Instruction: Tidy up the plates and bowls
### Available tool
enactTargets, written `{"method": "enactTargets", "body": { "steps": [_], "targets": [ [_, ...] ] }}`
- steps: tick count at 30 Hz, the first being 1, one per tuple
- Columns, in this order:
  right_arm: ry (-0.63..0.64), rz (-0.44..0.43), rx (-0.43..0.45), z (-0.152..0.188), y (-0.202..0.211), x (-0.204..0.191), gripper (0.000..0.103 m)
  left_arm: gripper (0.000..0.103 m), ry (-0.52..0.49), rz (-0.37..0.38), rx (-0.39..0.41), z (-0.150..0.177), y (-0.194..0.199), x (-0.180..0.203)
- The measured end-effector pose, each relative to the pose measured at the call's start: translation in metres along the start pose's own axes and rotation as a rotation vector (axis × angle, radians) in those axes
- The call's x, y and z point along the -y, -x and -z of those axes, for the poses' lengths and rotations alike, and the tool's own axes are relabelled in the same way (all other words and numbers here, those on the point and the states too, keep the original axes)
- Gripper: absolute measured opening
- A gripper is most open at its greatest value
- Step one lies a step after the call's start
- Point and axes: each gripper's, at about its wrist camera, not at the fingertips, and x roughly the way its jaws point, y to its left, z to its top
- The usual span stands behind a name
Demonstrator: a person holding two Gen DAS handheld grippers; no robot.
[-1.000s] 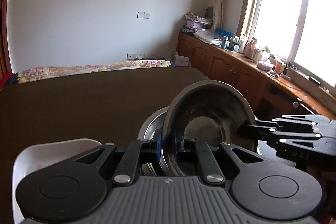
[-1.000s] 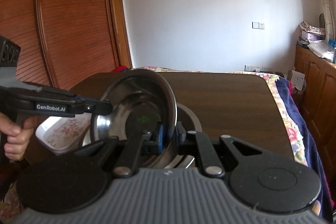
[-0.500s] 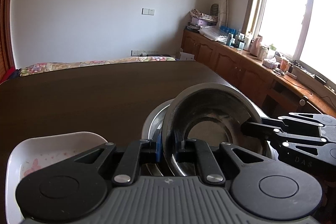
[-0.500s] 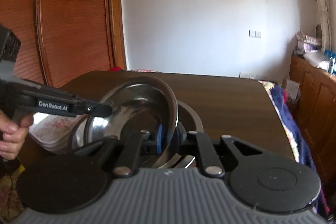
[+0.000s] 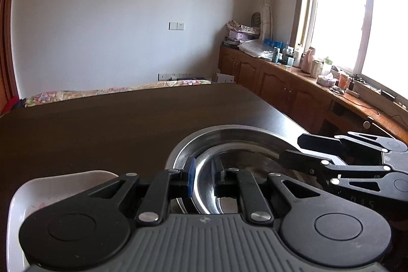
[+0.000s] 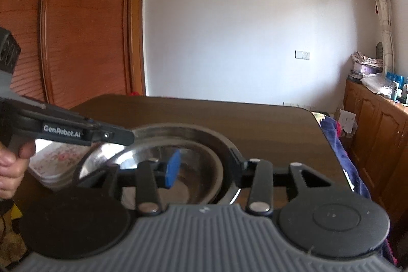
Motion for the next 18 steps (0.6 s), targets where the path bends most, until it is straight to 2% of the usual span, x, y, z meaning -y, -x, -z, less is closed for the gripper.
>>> {"method": "enactTargets", "body": {
  "steps": [3,5,9,11,13,16,18],
  "targets": [
    [-0.007,0.003,0.012,-0.001,0.003,-0.002,0.044,0.056,-0.023,-0.013,0.035,0.000,0.009,0.004],
    [-0.007,0.003,0.023,-0.002,0.008,-0.003,0.044,0.072,-0.035,-0.025,0.071,0.000,0.016,0.008],
    [-0.007,0.018,0.057,-0.001,0.019,-0.004,0.046,0.076,-0.063,-0.053,0.130,0.008,0.028,0.014],
    [-0.006,0.029,0.077,0.002,0.020,-0.004,0.050,0.088,-0.072,-0.065,0.147,0.013,0.031,0.017],
    [-0.009,0.046,0.094,0.006,0.021,-0.003,0.052,0.095,-0.076,-0.080,0.172,0.017,0.034,0.021],
    [-0.038,0.047,0.105,0.012,0.018,0.002,0.064,0.103,-0.058,-0.093,0.204,0.027,0.039,0.023],
    [-0.052,0.055,0.114,0.016,0.015,0.005,0.077,0.103,-0.052,-0.101,0.220,0.032,0.041,0.023]
  ]
}}
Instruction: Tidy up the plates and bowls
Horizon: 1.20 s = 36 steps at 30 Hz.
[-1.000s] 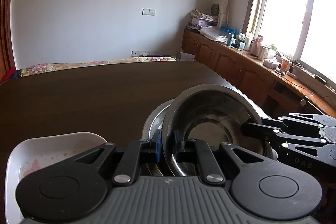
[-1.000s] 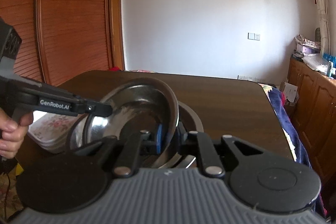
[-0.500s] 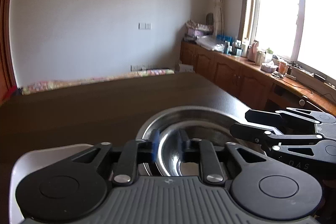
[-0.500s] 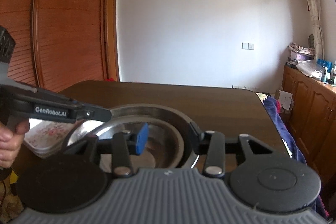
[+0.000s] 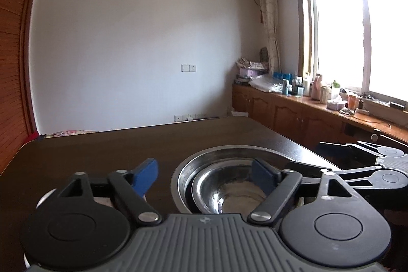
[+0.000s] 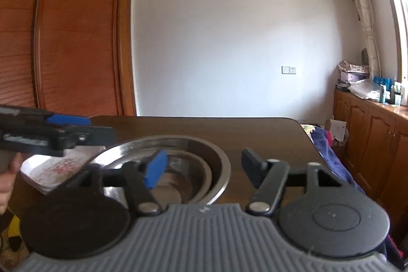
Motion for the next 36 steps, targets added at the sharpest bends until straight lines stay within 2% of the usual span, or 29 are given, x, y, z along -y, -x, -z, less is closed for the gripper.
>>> {"method": "enactTargets", "body": {
  "steps": [3,6,9,12,25,28,31,36],
  "targets": [
    [0.000,0.013,0.018,0.005,-0.002,0.004,0.090,0.103,-0.009,-0.031,0.030,0.006,0.005,0.005],
    [-0.019,0.003,0.023,0.010,-0.003,0.006,0.096,0.103,0.004,-0.047,0.041,0.010,0.006,0.004],
    [-0.027,-0.003,0.029,0.013,-0.004,0.007,0.098,0.103,0.007,-0.049,0.046,0.011,0.005,0.005],
    [-0.032,-0.009,0.031,0.015,-0.006,0.007,0.098,0.103,0.001,-0.062,0.044,0.016,0.004,0.005],
    [-0.037,-0.031,0.022,0.019,-0.012,0.007,0.097,0.103,0.070,-0.034,-0.016,0.028,-0.005,-0.003],
    [-0.041,-0.043,0.016,0.020,-0.012,0.006,0.096,0.098,0.085,-0.017,-0.036,0.029,-0.007,-0.003],
    [-0.052,-0.055,0.000,0.021,-0.013,0.004,0.093,0.088,0.096,-0.002,-0.056,0.031,-0.009,-0.003],
    [-0.078,-0.086,-0.027,0.023,-0.016,0.005,0.085,0.083,0.116,0.026,-0.083,0.033,-0.012,-0.002]
  ]
}}
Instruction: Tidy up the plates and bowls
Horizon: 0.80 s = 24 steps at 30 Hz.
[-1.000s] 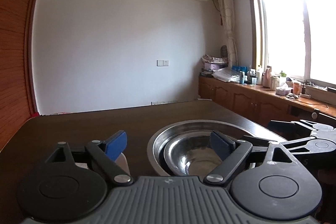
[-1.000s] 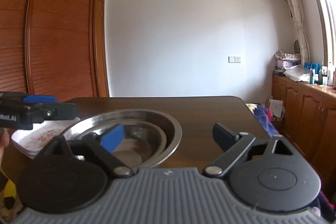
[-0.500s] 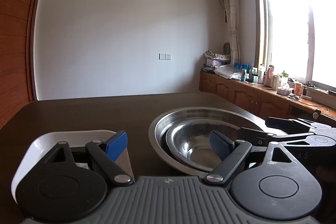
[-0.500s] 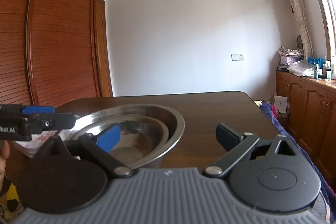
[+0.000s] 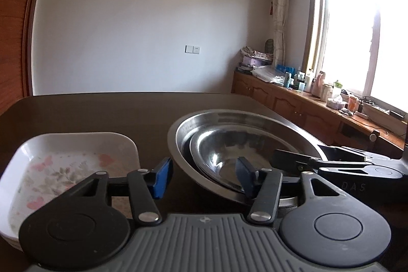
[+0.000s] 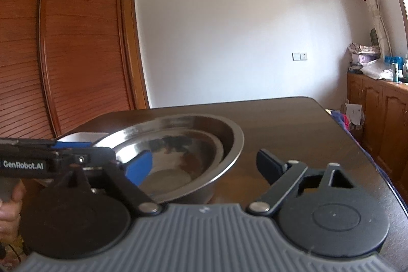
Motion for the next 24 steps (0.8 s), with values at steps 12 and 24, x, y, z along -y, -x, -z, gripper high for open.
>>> {"method": "enactTargets", "body": {
  "steps": [12,24],
  "targets": [
    [-0.021,-0.006,0.004,0.001,0.000,-0.003,0.055,0.069,0.020,-0.010,0.008,0.001,0.000,-0.001],
    [-0.026,0.029,-0.005,-0.002,0.005,-0.006,0.043,0.068,0.022,-0.029,0.035,-0.002,0.012,-0.001]
  ]
}}
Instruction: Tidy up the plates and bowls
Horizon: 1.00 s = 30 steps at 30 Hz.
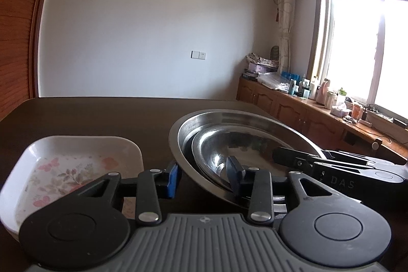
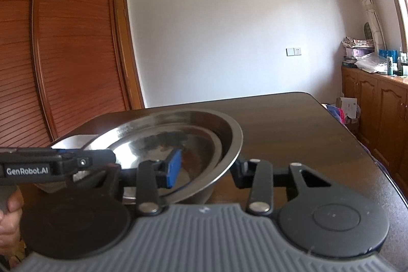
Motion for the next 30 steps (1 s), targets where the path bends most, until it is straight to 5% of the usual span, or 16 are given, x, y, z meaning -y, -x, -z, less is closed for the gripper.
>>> {"method": "enactTargets", "body": {
  "steps": [30],
  "targets": [
    [0.053,-0.161,0.034,-0.022,-0.013,-0.064,0.043,0.068,0.033,-0.145,0.082,-0.016,0.072,-0.067]
  ]
}}
